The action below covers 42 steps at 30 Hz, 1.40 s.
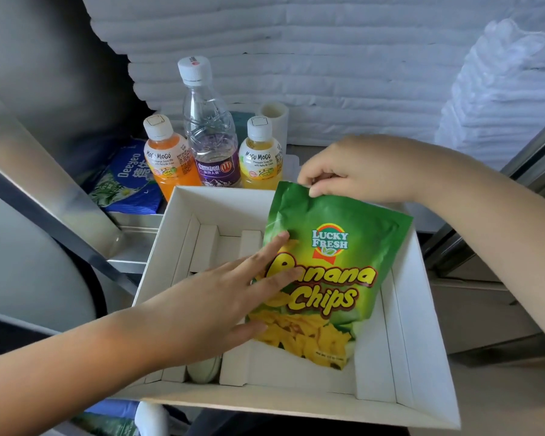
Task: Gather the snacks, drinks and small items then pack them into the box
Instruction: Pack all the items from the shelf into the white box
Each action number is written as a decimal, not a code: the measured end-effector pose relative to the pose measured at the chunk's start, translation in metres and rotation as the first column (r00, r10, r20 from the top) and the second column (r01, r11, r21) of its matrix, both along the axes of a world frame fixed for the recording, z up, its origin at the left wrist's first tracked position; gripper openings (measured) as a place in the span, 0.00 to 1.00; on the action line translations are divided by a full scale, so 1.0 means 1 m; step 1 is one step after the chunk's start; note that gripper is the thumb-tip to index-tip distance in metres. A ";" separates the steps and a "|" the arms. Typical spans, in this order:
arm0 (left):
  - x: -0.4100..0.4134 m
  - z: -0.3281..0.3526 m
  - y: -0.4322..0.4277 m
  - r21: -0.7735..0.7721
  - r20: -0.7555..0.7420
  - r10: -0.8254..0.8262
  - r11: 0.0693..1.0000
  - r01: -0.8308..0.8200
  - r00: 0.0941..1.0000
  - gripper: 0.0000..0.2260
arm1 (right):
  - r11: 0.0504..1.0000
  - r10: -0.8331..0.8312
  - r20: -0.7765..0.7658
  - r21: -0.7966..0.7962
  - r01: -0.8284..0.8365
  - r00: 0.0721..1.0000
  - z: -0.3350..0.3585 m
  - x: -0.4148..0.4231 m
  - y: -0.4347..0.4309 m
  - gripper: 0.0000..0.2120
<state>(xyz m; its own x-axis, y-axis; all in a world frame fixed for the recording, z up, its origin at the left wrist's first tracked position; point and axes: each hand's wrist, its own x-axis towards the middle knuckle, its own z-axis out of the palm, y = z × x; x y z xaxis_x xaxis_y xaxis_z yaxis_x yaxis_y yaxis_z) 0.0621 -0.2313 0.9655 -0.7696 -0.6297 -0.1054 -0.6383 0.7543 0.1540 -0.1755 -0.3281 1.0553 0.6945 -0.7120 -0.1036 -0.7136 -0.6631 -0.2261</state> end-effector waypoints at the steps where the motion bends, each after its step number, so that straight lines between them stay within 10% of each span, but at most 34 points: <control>1: -0.001 -0.004 0.001 0.038 -0.004 -0.008 0.999 0.008 1.000 0.34 | 1.000 -0.005 -0.023 0.029 0.006 1.000 -0.004 0.001 0.000 0.05; 12: -0.001 -0.017 0.015 0.197 0.171 -0.049 0.980 0.015 0.984 0.29 | 0.953 0.072 -0.224 -0.272 -0.134 0.972 -0.055 0.032 0.018 0.17; 22: 0.000 -0.034 0.013 0.195 0.351 -0.199 0.971 0.137 0.915 0.27 | 0.958 0.208 -0.468 -0.080 -0.275 0.859 -0.097 0.048 0.020 0.16; 42: -0.017 -0.021 -0.028 -0.058 0.377 -0.011 0.998 0.036 0.926 0.30 | 0.996 0.022 -0.355 -0.078 -0.053 0.935 -0.094 0.003 0.021 0.12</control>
<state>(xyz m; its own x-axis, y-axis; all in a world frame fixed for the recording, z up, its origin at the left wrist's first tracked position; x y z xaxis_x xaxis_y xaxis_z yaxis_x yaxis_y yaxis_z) 0.0446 -0.2593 0.9447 -0.6955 -0.6269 -0.3511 -0.6222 0.7699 -0.1421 -0.1729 -0.3073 0.9610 0.6503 -0.7031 -0.2878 -0.7115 -0.6964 0.0939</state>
